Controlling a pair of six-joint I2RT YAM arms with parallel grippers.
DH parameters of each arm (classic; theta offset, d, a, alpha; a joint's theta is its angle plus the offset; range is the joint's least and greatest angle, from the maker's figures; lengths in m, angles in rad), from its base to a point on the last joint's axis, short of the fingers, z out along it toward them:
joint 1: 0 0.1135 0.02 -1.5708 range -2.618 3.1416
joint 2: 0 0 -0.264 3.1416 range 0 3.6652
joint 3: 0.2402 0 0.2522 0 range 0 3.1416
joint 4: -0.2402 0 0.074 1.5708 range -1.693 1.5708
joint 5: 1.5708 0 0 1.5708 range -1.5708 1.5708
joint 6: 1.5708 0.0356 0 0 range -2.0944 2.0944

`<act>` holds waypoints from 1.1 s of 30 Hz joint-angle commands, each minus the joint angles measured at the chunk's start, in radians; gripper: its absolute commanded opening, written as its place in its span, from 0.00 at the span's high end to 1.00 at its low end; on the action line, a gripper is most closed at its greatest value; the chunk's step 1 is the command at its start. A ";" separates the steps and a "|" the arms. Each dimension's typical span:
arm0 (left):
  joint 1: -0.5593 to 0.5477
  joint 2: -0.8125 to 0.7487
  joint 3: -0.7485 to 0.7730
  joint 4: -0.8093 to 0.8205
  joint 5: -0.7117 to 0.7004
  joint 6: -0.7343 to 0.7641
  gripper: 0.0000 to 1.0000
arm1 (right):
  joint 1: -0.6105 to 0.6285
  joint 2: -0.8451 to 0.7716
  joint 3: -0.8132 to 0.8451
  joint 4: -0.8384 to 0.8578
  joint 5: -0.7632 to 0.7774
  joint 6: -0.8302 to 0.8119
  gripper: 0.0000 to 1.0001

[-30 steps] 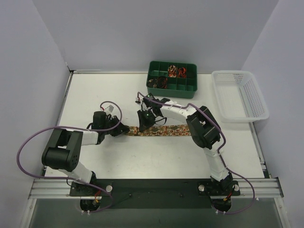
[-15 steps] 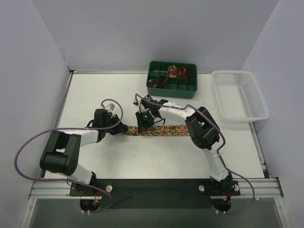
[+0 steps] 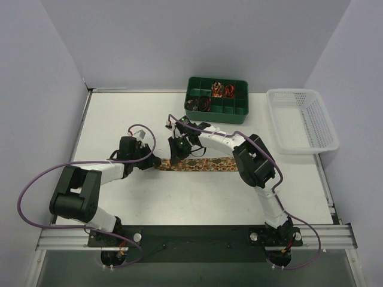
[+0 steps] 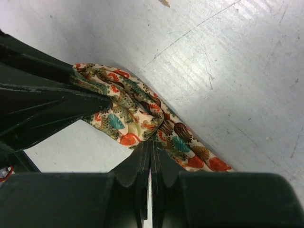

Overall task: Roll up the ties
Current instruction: Roll the tie at the center of the board.

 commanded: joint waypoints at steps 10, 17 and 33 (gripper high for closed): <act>-0.022 -0.039 0.058 -0.055 -0.048 0.039 1.00 | 0.016 0.067 0.040 -0.031 0.004 0.010 0.98; -0.089 -0.043 0.174 -0.251 -0.172 0.101 1.00 | 0.025 0.095 0.066 -0.039 -0.003 0.018 0.98; -0.283 -0.019 0.371 -0.430 -0.347 0.118 1.00 | 0.028 0.133 0.089 -0.056 -0.006 0.013 0.98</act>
